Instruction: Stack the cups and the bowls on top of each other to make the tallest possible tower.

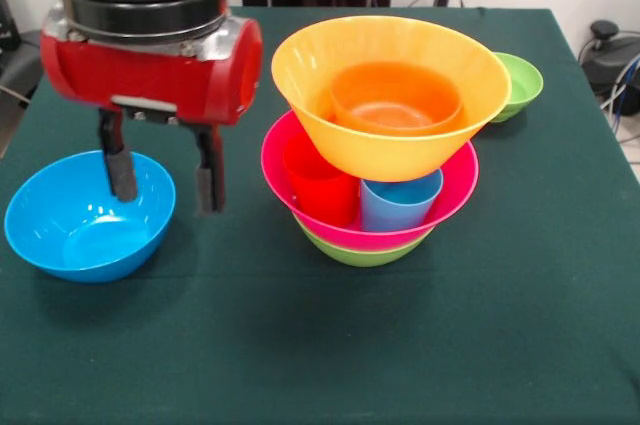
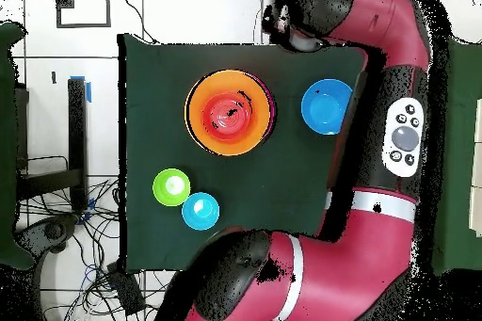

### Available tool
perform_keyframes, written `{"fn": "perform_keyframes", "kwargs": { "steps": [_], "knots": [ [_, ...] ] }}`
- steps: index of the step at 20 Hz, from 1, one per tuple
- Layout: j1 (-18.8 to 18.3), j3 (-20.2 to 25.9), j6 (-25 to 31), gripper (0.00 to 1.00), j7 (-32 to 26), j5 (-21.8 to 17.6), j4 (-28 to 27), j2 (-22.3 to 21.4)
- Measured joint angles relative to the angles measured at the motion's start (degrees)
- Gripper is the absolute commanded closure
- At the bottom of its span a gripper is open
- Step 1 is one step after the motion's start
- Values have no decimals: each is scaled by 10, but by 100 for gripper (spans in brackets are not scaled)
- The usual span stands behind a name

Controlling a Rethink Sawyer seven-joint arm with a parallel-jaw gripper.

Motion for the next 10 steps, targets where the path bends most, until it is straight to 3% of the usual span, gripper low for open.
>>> {"fn": "perform_keyframes", "kwargs": {
  "steps": [10],
  "knots": [
    [-12,3,-17,0,-5,-1,-6,21]
  ]
}}
